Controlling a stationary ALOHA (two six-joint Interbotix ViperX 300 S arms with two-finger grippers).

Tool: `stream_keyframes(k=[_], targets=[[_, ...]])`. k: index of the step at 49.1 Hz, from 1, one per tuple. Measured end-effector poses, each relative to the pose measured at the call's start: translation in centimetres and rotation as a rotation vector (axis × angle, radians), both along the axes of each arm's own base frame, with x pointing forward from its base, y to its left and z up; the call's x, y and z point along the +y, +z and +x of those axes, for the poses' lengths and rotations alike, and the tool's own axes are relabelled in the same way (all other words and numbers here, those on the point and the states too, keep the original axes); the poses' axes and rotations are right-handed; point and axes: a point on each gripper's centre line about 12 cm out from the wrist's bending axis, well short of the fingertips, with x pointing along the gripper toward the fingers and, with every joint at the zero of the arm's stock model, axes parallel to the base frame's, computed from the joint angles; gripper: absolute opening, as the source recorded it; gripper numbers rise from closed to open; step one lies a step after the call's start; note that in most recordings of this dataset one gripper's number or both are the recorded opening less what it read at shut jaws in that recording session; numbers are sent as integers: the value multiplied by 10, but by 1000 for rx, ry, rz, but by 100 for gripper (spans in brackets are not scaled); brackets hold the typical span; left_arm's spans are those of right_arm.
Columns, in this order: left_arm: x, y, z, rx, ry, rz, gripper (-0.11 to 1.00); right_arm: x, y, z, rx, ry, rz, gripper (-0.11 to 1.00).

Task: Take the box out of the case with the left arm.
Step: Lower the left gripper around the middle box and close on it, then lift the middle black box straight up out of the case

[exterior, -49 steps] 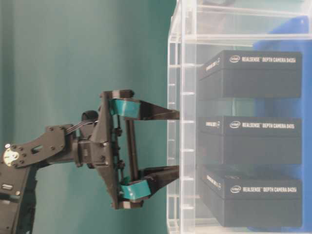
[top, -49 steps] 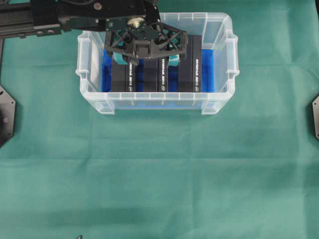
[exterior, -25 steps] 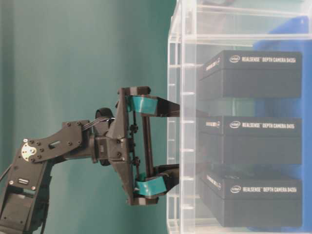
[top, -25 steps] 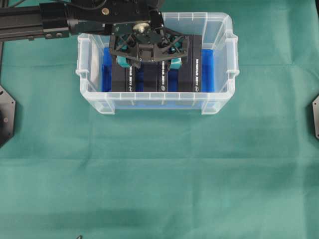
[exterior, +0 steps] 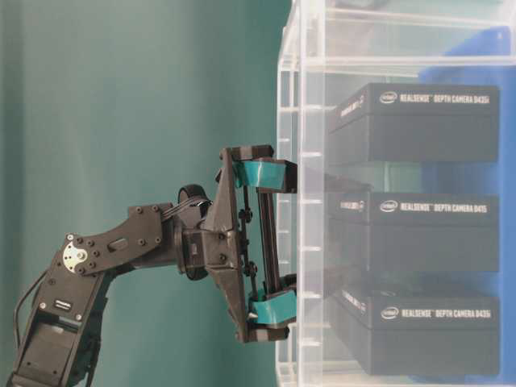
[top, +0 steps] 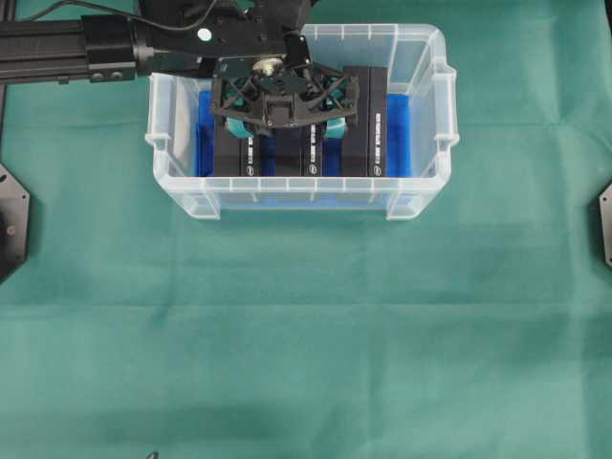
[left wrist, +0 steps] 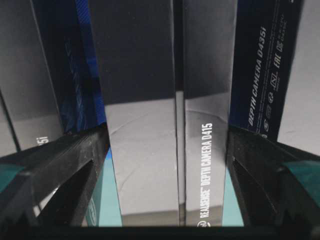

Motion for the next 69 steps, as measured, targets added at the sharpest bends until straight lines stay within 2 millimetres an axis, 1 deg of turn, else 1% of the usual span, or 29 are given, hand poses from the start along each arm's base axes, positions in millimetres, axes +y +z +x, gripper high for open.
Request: stream_keyframes(k=[23, 29, 32, 37, 38, 47, 62, 69], targets=[[10, -5, 0, -4, 27, 5, 94, 0, 0, 0, 2, 0, 0, -1], [10, -4, 0, -5, 27, 5, 92, 0, 0, 0, 2, 0, 0, -1], [10, -4, 0, -11, 28, 6, 86, 0, 0, 0, 0, 0, 0, -1], [10, -5, 1, -18, 34, 5, 63, 0, 0, 0, 0, 0, 0, -1], [11, -5, 1, -20, 39, 6, 61, 0, 0, 0, 0, 0, 0, -1], [12, -4, 4, -43, 58, 7, 61, 0, 0, 0, 0, 0, 0, -1], [11, -4, 3, -34, 56, 4, 61, 0, 0, 0, 0, 0, 0, -1], [10, 2, 2, -4, 56, -3, 61, 0, 0, 0, 0, 0, 0, -1]])
